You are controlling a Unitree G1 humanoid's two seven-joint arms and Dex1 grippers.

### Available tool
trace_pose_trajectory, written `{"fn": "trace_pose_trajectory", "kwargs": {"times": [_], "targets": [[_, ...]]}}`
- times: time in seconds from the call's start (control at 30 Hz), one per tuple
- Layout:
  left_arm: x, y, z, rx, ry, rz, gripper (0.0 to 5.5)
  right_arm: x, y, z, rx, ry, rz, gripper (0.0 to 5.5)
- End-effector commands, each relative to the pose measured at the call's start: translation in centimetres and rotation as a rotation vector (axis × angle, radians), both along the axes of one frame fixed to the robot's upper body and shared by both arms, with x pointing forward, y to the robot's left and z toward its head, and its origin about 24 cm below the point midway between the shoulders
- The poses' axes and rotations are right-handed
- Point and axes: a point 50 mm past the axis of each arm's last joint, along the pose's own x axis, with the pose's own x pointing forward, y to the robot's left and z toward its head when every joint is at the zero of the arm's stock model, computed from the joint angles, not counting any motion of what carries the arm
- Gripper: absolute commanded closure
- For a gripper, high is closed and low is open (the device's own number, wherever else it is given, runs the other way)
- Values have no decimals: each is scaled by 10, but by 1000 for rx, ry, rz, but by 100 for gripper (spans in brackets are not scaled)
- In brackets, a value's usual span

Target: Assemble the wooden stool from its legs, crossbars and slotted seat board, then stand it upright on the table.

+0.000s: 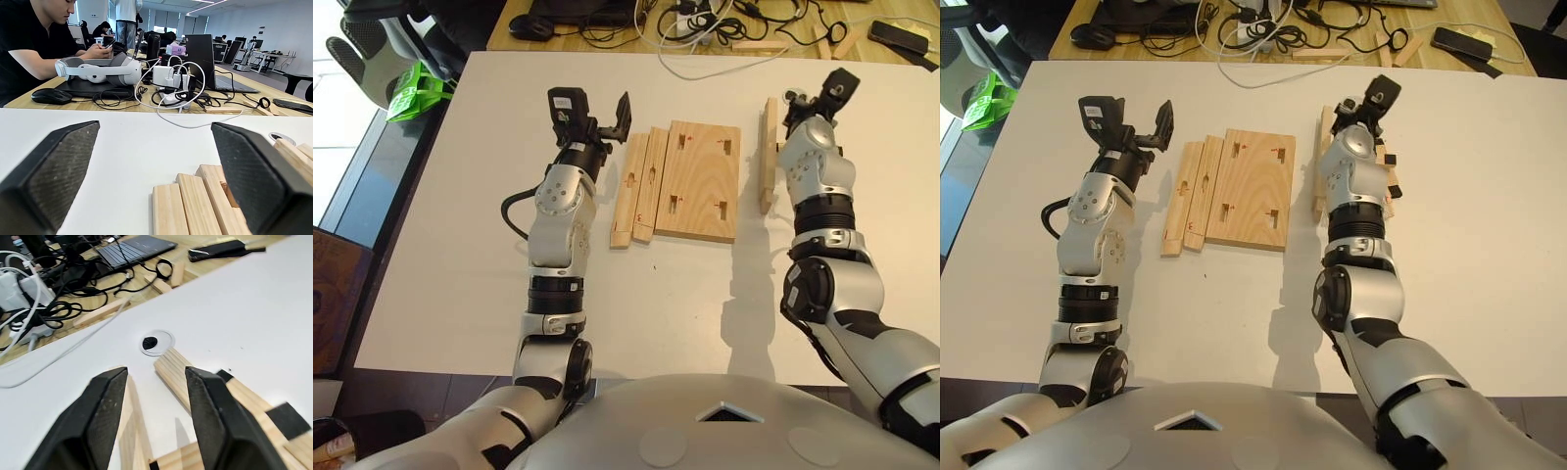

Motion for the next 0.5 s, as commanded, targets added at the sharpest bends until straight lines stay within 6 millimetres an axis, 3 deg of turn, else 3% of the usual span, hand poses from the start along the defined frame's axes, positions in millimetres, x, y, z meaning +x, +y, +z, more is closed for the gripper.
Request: {"fn": "trace_pose_trajectory", "kwargs": {"times": [0.03, 0.37, 0.5], "targets": [[2, -1, 1, 14, -3, -6, 128, 10, 8, 18, -39, -16, 98, 331], [2, 0, -1, 10, -5, 6, 128, 20, 7, 6, 13, 156, 166, 162], [2, -1, -1, 10, -7, 6, 128, 20, 3, 2, 80, 190, 164, 144]]}}
